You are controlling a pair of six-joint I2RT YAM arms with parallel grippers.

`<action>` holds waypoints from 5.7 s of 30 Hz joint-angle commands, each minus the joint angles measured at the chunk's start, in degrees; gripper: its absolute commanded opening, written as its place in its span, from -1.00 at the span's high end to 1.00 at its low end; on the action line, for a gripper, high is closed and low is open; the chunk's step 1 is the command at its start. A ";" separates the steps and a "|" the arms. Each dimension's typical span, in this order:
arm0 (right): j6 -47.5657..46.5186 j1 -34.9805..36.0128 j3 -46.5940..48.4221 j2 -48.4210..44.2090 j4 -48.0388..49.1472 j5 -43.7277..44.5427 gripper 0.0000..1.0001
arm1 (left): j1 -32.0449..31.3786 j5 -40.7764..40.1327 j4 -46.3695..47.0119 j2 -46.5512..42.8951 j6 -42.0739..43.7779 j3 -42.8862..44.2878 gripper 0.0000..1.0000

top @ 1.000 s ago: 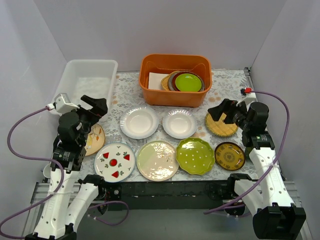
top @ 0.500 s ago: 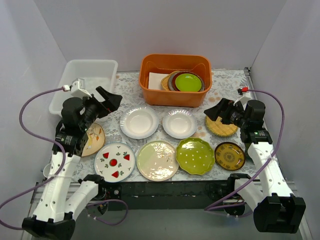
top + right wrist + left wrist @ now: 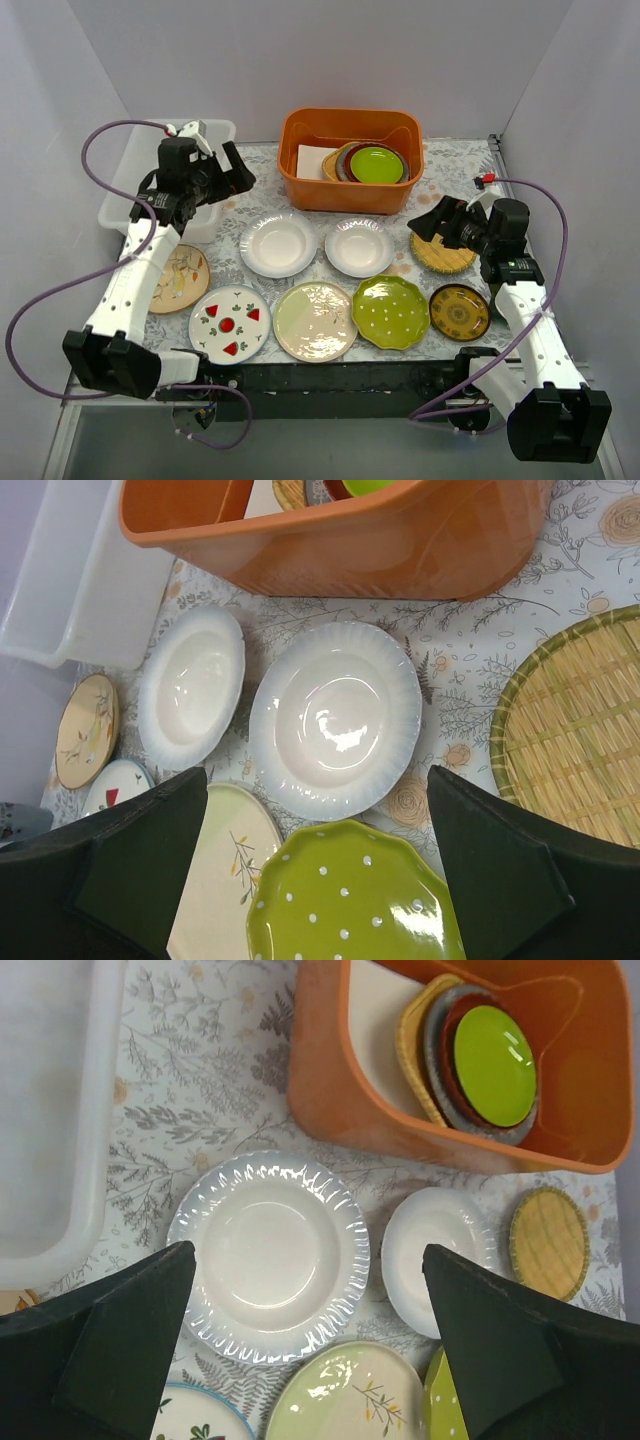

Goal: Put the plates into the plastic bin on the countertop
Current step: Pick up the plate from the corner of the board.

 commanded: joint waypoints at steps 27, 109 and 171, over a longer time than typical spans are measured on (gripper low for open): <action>1.57 0.04 -9.36 -7.90 -2.87 -9.56 -0.96 | -4.16 13.93 2.60 -16.68 -19.27 -28.22 -0.96; -1.68 0.21 -18.69 -11.24 -4.19 -12.72 -0.89 | -52.87 -7.43 31.62 23.66 -40.20 -29.72 -0.07; -9.84 0.12 -17.46 -7.11 -4.98 -22.20 -0.96 | -53.57 -12.26 34.96 -9.98 -38.62 -38.60 1.00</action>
